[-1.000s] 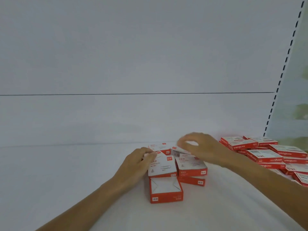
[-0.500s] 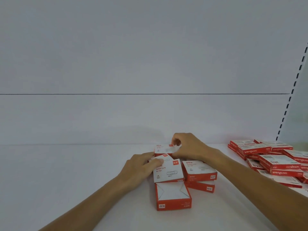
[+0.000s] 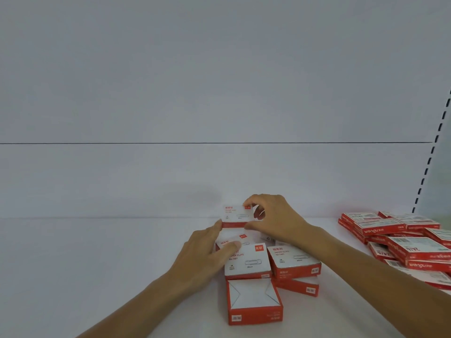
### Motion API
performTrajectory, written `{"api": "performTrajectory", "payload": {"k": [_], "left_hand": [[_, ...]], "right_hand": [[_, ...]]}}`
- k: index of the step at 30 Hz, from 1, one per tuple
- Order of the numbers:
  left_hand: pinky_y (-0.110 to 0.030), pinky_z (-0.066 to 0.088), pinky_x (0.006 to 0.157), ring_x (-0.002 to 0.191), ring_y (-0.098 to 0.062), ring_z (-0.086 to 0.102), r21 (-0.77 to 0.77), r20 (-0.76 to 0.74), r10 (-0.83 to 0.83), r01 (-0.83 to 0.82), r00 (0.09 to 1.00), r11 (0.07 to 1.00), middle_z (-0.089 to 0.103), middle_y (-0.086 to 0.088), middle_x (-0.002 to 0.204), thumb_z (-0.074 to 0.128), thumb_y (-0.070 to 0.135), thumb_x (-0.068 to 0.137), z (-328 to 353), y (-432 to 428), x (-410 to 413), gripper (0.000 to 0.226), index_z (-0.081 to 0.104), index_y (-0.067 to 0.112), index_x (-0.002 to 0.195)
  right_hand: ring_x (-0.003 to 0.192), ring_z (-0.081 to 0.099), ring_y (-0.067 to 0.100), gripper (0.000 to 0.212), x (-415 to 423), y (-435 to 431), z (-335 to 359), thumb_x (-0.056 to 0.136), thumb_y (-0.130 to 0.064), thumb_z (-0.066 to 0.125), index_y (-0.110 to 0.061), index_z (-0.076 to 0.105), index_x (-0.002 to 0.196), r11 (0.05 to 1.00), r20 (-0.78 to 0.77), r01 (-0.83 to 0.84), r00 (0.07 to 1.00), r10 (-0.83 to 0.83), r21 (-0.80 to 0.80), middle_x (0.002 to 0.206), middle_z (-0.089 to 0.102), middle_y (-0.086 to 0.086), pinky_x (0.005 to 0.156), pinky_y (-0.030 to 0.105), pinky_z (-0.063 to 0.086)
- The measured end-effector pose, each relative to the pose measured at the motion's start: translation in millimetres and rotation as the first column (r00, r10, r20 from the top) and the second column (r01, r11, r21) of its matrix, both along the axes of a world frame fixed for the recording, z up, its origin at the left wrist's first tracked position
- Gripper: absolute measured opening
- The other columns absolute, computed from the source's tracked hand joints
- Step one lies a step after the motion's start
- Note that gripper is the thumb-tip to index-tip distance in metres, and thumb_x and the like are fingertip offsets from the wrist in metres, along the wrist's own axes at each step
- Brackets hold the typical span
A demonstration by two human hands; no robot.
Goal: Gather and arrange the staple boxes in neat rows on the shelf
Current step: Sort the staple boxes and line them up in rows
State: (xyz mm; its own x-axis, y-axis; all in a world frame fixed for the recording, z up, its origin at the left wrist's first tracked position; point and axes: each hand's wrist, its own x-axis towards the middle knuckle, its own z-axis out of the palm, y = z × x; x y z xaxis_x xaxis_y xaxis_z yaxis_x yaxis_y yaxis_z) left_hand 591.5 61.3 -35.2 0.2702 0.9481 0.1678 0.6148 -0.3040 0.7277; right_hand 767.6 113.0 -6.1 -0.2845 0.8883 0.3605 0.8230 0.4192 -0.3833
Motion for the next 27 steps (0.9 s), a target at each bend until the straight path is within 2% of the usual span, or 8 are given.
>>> {"api": "performTrajectory", "payload": {"k": [2,4,8,13,20,23,25,27], "left_hand": [[-0.026,0.049,0.094,0.109,-0.006,0.053,-0.015,-0.013,-0.001,0.001,1.000,1.000,0.049,0.023,0.117,0.045,0.045,0.091,-1.7,1.3,0.7,0.045,0.039,0.031,0.134],[-0.026,0.047,0.096,0.111,-0.007,0.051,-0.021,-0.069,0.008,-0.009,0.998,1.000,0.049,0.023,0.117,0.042,0.050,0.091,-4.1,4.3,-1.0,0.045,0.045,0.030,0.131],[-0.035,0.047,0.094,0.108,-0.009,0.054,0.001,-0.100,-0.011,0.012,0.995,1.000,0.061,0.011,0.118,0.033,0.063,0.074,-5.8,8.3,-3.2,0.061,0.059,0.030,0.118],[-0.036,0.039,0.103,0.117,-0.010,0.046,0.004,-0.139,0.008,-0.007,0.990,1.000,0.054,0.009,0.127,0.033,0.065,0.075,-8.5,9.8,-6.4,0.067,0.052,0.027,0.127],[-0.035,0.034,0.107,0.124,-0.008,0.041,0.068,-0.151,-0.014,0.024,0.989,0.997,0.048,0.012,0.136,0.040,0.045,0.093,-5.3,5.6,-4.3,0.042,0.047,0.032,0.132],[-0.022,0.033,0.102,0.117,0.000,0.039,0.125,-0.139,-0.083,0.100,0.987,0.987,0.048,0.019,0.130,0.038,0.035,0.096,-3.2,0.7,-4.2,0.034,0.050,0.034,0.128],[-0.011,0.033,0.094,0.112,0.003,0.039,0.133,-0.123,-0.113,0.129,0.986,0.983,0.048,0.023,0.124,0.038,0.032,0.097,-2.6,-0.9,-4.5,0.032,0.053,0.034,0.125],[-0.010,0.037,0.091,0.110,0.004,0.040,0.108,-0.071,-0.122,0.130,0.990,0.986,0.047,0.024,0.120,0.039,0.030,0.096,-3.9,0.5,-4.7,0.030,0.054,0.034,0.123]], "right_hand": [[0.091,0.058,0.010,0.040,-2.8,2.7,0.7,0.078,-0.028,0.070,-0.014,0.060,0.114,0.993,0.073,0.012,0.997,-0.004,-0.114,0.118,0.061,0.002,0.080,0.018,0.048],[0.099,0.059,0.014,0.040,-5.8,6.7,1.7,0.079,-0.029,0.070,-0.012,0.062,0.114,0.980,0.133,0.048,0.991,-0.022,-0.192,0.120,0.060,0.003,0.081,0.020,0.048],[0.101,0.059,0.018,0.041,-12.1,16.6,7.6,0.077,-0.024,0.072,-0.011,0.062,0.115,0.966,0.175,0.105,0.982,-0.064,-0.237,0.118,0.060,0.006,0.080,0.023,0.048],[0.093,0.061,0.020,0.034,-23.1,33.7,5.8,0.077,-0.026,0.072,-0.014,0.062,0.107,0.958,0.280,0.211,0.948,-0.151,-0.196,0.108,0.063,0.003,0.076,0.028,0.049],[0.095,0.057,0.018,0.037,-23.0,41.5,1.6,0.078,-0.033,0.069,-0.020,0.057,0.109,0.956,0.321,0.236,0.931,-0.171,-0.173,0.111,0.060,-0.001,0.083,0.033,0.044],[0.104,0.055,0.020,0.049,-10.1,30.9,10.1,0.080,-0.041,0.066,-0.018,0.050,0.121,0.955,0.166,0.169,0.977,-0.130,-0.245,0.121,0.056,0.002,0.093,0.037,0.045],[0.109,0.054,0.023,0.048,4.9,20.3,24.9,0.084,-0.043,0.061,-0.016,0.051,0.123,0.959,0.045,0.192,0.981,-0.187,-0.208,0.123,0.056,0.006,0.094,0.035,0.045],[0.104,0.057,0.024,0.045,23.9,10.3,37.7,0.087,-0.045,0.056,-0.010,0.058,0.115,0.938,0.079,0.289,0.957,-0.279,-0.191,0.118,0.060,0.009,0.087,0.034,0.048]]}}
